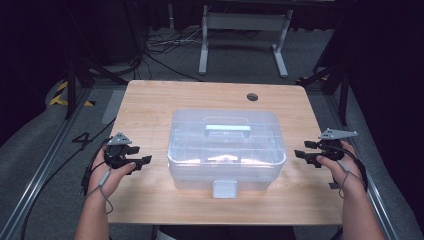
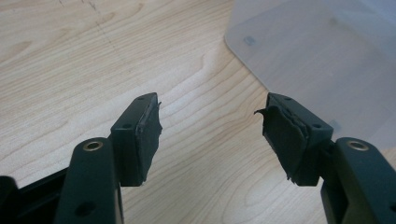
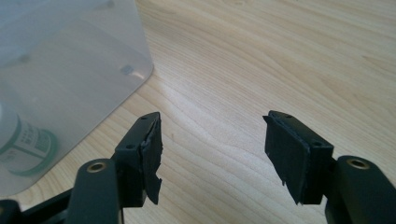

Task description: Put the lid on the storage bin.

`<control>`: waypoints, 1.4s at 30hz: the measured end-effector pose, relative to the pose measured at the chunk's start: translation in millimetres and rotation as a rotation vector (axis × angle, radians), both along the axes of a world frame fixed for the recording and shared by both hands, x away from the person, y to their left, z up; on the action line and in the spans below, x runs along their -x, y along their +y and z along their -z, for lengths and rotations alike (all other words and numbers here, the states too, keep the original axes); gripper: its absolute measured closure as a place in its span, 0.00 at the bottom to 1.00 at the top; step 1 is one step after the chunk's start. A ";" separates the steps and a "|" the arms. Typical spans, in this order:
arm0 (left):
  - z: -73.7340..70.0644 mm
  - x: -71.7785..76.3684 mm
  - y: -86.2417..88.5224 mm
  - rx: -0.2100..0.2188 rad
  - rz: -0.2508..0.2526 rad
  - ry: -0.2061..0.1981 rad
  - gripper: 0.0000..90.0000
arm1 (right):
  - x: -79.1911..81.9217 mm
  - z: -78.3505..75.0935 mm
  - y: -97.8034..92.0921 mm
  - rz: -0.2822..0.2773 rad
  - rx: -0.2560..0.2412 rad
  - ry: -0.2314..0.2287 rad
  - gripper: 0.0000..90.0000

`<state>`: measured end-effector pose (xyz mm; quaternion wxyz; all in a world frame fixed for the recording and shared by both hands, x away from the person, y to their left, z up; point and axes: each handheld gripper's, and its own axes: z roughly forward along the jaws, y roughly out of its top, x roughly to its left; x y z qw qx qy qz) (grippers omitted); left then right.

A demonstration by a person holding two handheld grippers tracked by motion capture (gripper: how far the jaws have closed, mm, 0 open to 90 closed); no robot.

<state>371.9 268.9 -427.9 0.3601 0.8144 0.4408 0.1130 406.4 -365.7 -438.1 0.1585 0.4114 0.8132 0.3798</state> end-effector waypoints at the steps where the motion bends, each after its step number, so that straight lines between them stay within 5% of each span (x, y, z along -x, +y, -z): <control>1: 1.6 -0.5 0.3 -0.002 0.000 0.005 0.41 | -1.1 2.4 0.1 -0.005 0.003 0.001 0.41; 22: 25.7 -7.4 -2.4 -0.043 0.018 0.055 0.39 | -12.6 41.4 10.0 -0.032 0.045 0.051 0.42; 35: 35.3 -10.1 -7.4 -0.073 0.048 0.072 0.38 | -14.9 51.0 13.9 -0.034 0.045 0.002 0.42; 42: 40.2 -10.9 -9.0 -0.089 0.050 0.076 0.36 | -16.0 55.4 16.0 -0.011 0.031 -0.028 0.34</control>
